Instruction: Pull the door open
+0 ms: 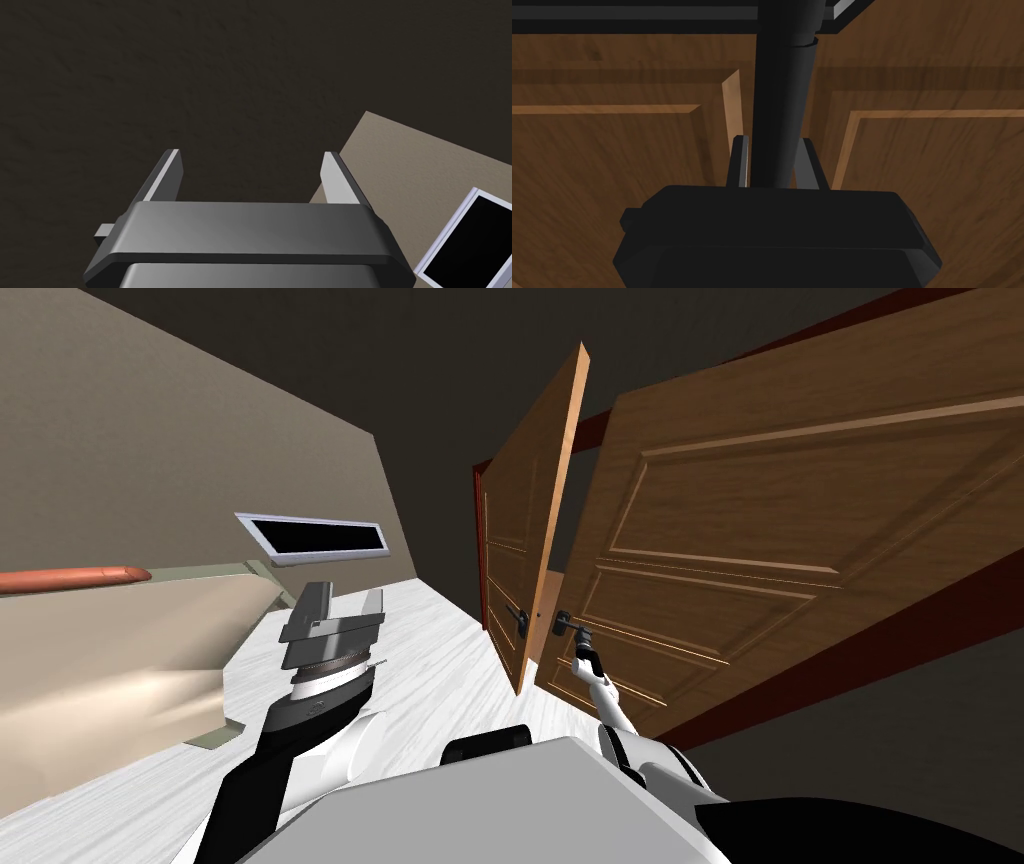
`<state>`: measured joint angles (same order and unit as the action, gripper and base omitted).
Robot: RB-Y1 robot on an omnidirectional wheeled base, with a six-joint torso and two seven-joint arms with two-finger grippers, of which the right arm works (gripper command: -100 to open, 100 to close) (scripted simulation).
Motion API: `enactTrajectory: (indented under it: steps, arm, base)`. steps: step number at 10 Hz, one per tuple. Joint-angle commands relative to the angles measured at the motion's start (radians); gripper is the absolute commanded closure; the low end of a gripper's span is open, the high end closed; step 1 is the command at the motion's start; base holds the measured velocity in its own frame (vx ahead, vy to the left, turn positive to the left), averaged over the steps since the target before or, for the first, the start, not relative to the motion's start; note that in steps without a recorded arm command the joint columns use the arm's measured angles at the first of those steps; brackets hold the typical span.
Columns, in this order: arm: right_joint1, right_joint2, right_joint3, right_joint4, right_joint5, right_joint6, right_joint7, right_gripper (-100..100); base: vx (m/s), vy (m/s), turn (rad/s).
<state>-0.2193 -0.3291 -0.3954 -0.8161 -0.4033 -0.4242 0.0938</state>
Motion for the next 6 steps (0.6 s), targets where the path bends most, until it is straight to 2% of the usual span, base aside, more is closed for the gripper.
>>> enactTrajectory:
  steps: [1,2,6]
  arm:
    - [-0.006,0.003,0.029,-0.002,0.006,0.004,-0.024,100]
    - [0.002,0.000,0.009,-0.007,0.002,0.008,-0.010,100]
    - [0.007,-0.009,0.065,-0.014,0.016,0.007,-0.054,100]
  base:
    - [-0.093,-0.024,0.065]
    - [-0.041,-0.022,-0.010]
    - [-0.211,-0.024,0.112]
